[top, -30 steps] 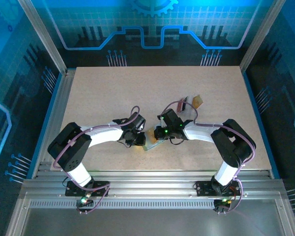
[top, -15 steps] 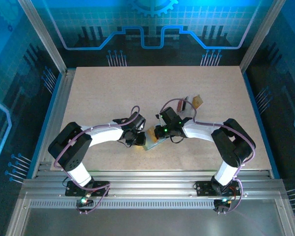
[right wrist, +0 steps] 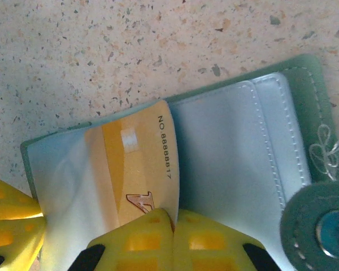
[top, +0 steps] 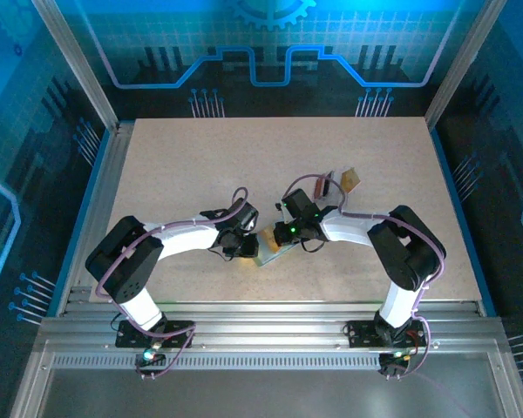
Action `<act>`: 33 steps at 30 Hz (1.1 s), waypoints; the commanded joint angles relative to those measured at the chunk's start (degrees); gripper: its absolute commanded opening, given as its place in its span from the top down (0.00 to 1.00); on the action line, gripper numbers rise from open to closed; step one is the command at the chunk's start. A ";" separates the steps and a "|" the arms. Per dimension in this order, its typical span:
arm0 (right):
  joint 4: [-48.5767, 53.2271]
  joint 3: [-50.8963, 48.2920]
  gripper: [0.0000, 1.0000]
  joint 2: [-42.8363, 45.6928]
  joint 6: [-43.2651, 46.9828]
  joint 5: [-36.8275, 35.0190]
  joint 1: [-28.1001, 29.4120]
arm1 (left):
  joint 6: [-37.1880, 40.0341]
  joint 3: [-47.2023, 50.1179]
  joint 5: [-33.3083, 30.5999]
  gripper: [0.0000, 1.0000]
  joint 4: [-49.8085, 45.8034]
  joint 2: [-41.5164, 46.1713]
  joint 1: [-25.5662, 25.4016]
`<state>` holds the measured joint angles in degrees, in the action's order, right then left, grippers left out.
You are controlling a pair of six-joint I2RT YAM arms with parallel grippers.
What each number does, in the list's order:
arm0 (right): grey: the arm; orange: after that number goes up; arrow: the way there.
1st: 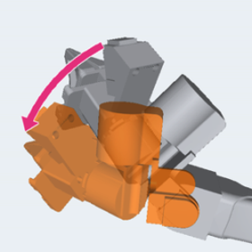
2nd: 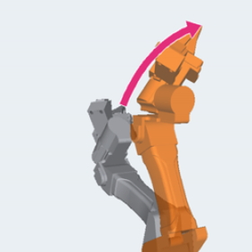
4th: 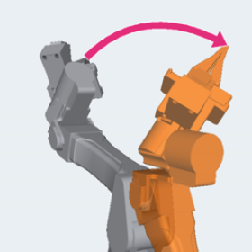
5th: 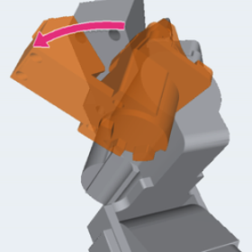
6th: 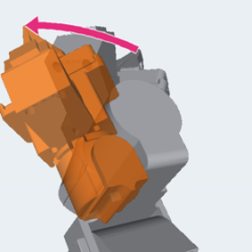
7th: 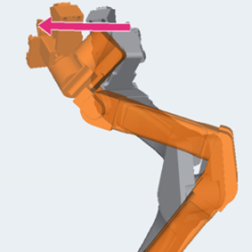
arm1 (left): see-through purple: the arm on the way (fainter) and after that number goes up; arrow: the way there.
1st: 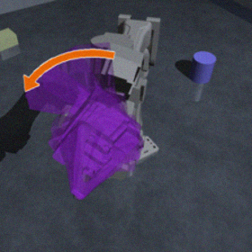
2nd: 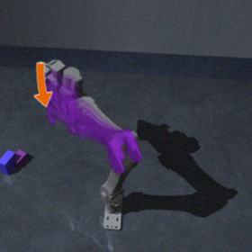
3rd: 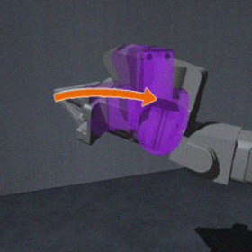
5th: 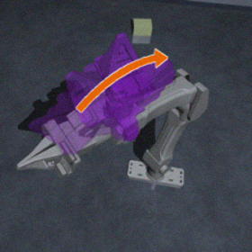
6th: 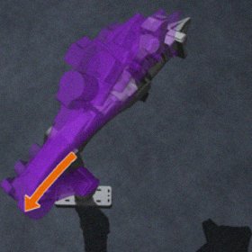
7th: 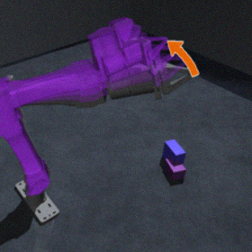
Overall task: Put the credit cards into the card holder
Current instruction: Insert the credit card into the card slot.
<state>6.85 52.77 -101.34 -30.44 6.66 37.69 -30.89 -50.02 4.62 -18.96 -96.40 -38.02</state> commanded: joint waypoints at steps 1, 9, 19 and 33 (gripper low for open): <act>1.50 -2.06 1.00 -5.15 -0.54 -0.95 0.34 | 1.28 3.18 -2.08 0.82 -1.30 -6.59 0.05; -0.49 -2.06 1.00 -7.49 -1.27 12.40 0.10 | 1.54 3.64 -2.31 0.82 -0.79 -7.41 0.05; -1.73 -3.87 1.00 -9.59 -1.07 17.30 1.85 | 1.38 3.90 -2.25 0.82 -0.40 -7.24 0.05; -0.17 -4.99 0.77 -5.16 -1.17 19.16 5.41 | 0.79 4.02 -0.92 0.81 -0.83 -4.89 0.22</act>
<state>-1.56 50.57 -103.70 -33.01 19.92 36.71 -30.92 -50.00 4.82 -18.96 -96.40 -37.87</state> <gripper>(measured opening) 0.213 0.185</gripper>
